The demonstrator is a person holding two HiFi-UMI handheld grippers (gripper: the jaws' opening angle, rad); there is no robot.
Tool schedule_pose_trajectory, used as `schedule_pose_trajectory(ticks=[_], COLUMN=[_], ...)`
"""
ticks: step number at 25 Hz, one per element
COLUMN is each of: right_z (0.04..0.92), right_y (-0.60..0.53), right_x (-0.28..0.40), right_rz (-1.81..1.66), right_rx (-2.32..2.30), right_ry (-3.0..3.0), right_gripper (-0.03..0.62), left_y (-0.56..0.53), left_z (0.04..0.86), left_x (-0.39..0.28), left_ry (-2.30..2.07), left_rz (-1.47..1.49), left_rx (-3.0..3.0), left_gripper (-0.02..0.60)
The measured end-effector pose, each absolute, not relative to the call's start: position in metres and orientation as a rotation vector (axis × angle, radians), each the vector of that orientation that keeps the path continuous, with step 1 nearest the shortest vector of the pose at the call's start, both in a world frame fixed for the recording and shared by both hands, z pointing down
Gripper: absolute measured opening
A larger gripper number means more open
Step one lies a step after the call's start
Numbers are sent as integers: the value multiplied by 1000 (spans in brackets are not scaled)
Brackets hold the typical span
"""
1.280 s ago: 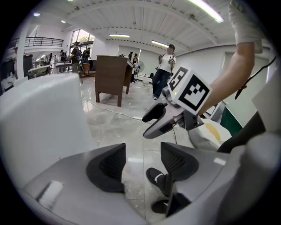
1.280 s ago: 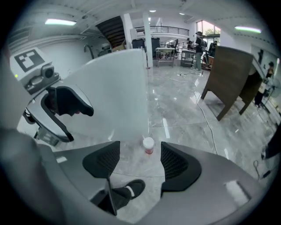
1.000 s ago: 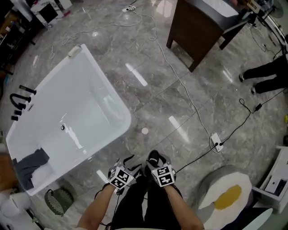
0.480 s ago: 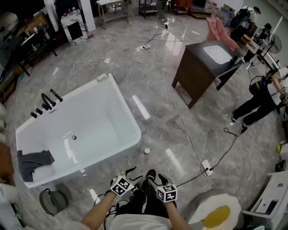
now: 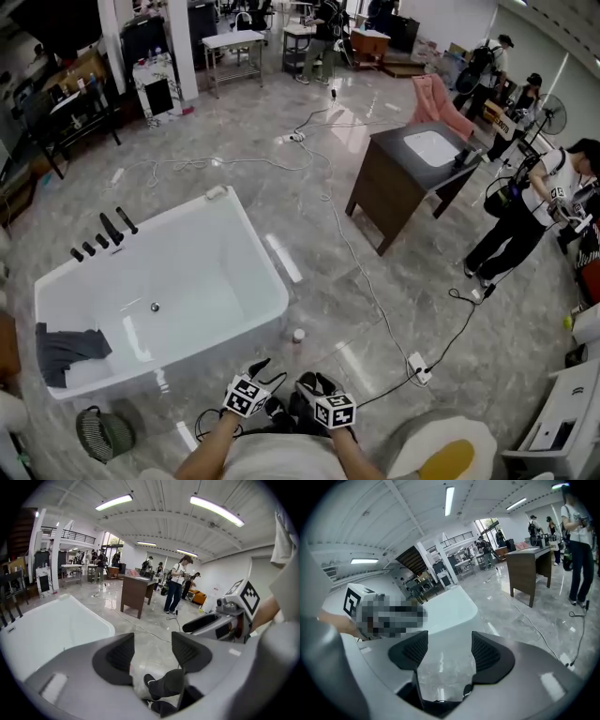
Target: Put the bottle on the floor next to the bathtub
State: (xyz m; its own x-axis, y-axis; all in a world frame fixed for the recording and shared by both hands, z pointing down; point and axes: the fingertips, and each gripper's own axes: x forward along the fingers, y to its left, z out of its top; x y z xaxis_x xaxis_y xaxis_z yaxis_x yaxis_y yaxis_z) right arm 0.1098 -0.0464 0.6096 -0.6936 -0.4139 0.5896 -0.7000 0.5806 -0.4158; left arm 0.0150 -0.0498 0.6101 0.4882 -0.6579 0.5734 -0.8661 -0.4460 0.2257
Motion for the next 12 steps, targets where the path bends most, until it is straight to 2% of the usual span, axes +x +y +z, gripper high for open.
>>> schedule_pose_trajectory(ticks=[12], right_z=[610], right_y=[-47], right_x=[114], right_rz=[864], right_rx=[956], right_ry=[-2361], right_gripper=[288], left_y=[-46], left_z=[587], left_x=[12], left_ry=[-1312], left_rz=[466], left_rx=[2164], left_gripper=[302])
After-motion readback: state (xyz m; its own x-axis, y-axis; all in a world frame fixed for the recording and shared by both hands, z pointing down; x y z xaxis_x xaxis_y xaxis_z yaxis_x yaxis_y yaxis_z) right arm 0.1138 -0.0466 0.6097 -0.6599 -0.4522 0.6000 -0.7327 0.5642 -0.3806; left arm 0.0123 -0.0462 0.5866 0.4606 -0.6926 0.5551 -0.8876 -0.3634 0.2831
